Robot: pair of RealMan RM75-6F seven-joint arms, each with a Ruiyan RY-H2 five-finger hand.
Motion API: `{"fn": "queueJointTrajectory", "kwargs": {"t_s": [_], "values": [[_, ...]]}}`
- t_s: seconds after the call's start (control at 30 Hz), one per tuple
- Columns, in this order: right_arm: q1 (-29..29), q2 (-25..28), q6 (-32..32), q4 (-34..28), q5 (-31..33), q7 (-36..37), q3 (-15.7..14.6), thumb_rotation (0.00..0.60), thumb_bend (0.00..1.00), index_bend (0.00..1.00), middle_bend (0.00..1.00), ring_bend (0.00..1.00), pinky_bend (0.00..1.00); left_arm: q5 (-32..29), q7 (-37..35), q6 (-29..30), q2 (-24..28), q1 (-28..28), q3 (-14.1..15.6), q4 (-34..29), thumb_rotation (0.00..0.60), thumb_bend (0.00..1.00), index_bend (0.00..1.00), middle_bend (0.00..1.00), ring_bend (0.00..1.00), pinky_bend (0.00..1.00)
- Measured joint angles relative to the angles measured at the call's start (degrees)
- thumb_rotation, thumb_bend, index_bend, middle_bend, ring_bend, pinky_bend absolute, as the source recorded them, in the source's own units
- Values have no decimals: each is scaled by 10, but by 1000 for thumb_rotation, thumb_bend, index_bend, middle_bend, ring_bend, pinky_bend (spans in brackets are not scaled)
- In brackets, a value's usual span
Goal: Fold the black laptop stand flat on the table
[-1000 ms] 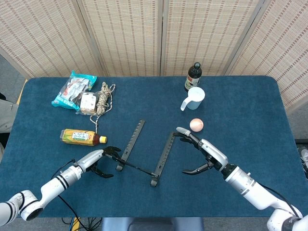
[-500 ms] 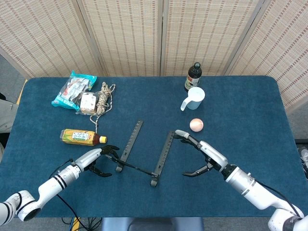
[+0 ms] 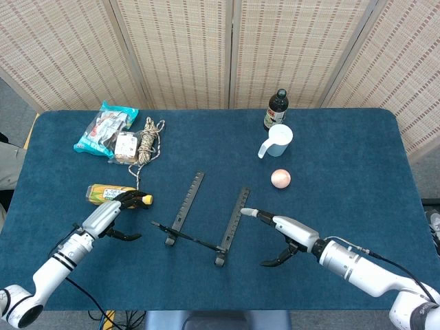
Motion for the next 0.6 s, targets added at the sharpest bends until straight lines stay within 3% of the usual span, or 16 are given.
{"fn": "queueJointTrajectory", "kwargs": {"t_s": [0.4,0.6], "values": [[17,-68,-21,-13,69,-91,30,600,0,0,39,0,60,-10,70,55,30,44,-16,-44,600,135,293,124,53,40],[11,-135,-3,-10,138,-190,51,600,82,0,52,0,60,-2,87,66,31,55,-19,-49,600,135,293,124,54,40]]}}
